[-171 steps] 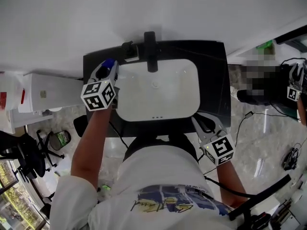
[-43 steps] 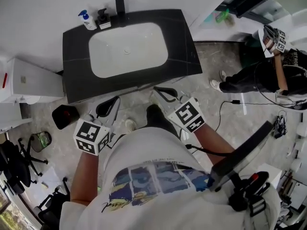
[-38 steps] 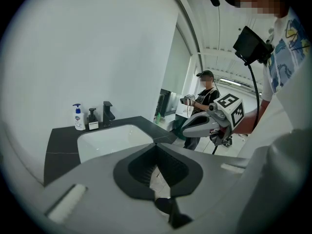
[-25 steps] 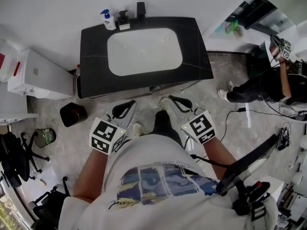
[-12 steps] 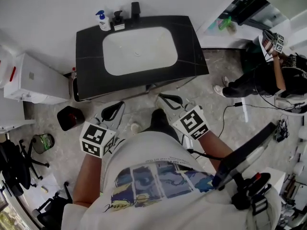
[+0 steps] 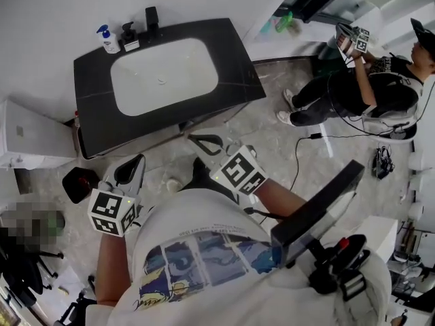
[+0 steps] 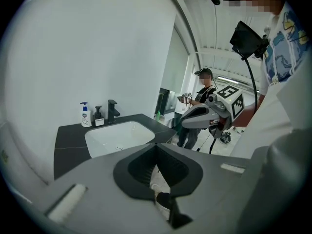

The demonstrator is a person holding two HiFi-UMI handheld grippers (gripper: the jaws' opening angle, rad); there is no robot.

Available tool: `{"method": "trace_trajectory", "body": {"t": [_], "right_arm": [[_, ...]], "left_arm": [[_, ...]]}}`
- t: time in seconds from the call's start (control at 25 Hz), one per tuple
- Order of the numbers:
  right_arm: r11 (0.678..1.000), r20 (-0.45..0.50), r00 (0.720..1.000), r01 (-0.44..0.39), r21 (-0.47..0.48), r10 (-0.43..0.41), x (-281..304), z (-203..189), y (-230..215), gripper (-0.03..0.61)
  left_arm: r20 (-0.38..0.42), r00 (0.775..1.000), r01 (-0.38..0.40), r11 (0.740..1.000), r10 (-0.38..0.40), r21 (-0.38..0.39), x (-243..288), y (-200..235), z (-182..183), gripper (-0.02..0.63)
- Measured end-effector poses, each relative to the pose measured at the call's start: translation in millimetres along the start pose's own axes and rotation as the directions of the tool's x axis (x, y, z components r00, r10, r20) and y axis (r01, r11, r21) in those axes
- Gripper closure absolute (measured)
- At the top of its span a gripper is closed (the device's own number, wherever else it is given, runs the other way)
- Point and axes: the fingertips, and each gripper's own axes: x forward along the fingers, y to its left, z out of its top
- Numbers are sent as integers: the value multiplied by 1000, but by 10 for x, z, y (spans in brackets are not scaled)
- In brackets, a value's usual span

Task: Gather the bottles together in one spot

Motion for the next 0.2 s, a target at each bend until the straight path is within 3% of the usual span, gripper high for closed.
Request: {"method": "trace_trajectory", "body": {"t": [0.2], "right_arm": [[1000, -6, 1000, -9, 4, 9, 7, -8, 12, 575]], "left_arm": [[-10, 1000, 7, 1000, -7, 2, 16, -20, 8, 612]]}}
